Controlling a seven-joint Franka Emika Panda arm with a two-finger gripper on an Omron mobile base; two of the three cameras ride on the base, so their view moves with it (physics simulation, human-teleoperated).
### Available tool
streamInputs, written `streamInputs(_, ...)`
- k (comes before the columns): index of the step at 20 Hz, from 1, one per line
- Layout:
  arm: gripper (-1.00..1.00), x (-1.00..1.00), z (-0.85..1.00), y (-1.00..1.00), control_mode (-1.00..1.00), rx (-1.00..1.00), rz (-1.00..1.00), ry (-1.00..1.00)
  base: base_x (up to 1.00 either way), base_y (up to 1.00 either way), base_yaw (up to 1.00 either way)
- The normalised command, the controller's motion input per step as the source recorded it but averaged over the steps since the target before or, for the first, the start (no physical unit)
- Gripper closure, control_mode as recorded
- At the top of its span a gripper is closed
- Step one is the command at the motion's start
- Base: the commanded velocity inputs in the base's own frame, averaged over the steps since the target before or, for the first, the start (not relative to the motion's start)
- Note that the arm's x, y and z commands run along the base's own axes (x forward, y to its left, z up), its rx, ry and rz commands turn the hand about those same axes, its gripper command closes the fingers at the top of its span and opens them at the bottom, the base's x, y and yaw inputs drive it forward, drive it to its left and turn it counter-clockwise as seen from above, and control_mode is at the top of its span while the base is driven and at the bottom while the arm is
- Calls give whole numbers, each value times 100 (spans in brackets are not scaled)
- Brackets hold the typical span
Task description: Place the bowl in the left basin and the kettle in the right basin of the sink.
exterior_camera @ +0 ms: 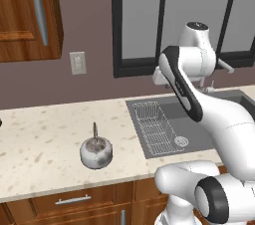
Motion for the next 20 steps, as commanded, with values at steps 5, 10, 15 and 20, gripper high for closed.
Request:
streamInputs(5,-100,0,0,7,-100,0,0,3,0,0,0)
streamInputs(10,-100,0,0,29,-100,0,0,1,0,0,0)
streamInputs(15,-100,-1,0,37,-100,0,0,0,0,0,0)
streamInputs(20,-100,-8,1,41,-100,0,0,1,0,0,0)
